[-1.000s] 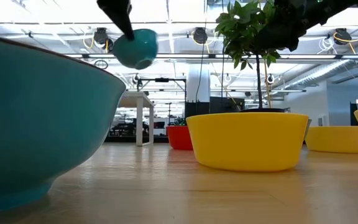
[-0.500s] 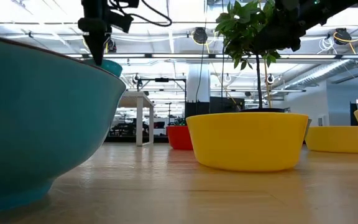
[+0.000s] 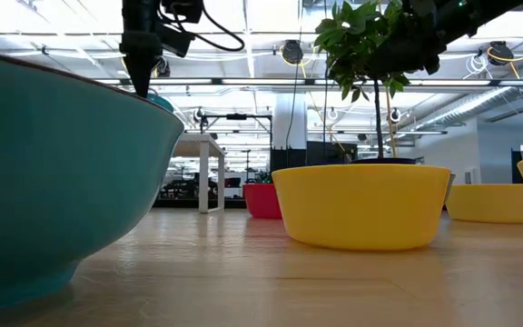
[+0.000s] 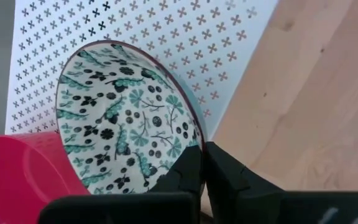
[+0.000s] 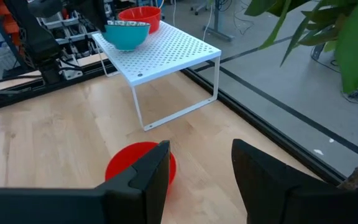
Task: Pick & Place Mini bowls
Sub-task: Put the blue bowl on the shelf
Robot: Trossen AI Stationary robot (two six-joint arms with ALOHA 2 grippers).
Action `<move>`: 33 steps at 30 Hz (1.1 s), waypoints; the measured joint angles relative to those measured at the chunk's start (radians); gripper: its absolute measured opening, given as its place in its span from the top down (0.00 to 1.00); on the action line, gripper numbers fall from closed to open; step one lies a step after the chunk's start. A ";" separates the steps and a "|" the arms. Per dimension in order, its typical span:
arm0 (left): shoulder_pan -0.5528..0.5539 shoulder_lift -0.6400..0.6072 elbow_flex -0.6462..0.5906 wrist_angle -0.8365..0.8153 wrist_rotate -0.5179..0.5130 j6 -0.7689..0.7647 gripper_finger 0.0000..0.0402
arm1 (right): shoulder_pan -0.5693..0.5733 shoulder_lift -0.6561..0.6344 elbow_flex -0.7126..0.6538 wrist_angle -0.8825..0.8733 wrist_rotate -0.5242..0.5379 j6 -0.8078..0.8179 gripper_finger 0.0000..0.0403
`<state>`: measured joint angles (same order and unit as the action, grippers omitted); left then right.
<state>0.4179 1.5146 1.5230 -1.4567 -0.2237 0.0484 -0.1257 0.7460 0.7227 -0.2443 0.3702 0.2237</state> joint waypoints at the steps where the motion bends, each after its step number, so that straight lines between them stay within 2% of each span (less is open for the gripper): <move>1: 0.000 0.000 0.000 -0.003 0.000 -0.007 0.98 | 0.000 0.000 0.000 0.000 0.000 0.000 0.60; 16: 0.000 0.000 0.000 -0.015 -0.007 -0.174 0.68 | 0.000 0.000 0.000 0.000 -0.003 -0.006 0.60; 22: 0.000 0.000 0.000 -0.020 -0.066 -0.209 0.56 | 0.000 0.000 0.000 0.000 -0.004 -0.008 0.60; 33: -0.004 0.000 0.000 -0.044 -0.031 -0.316 0.53 | 0.001 0.000 0.000 0.000 -0.007 -0.001 0.60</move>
<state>0.4139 1.5146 1.5230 -1.5005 -0.2550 -0.2677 -0.1246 0.7458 0.7227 -0.2447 0.3628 0.2229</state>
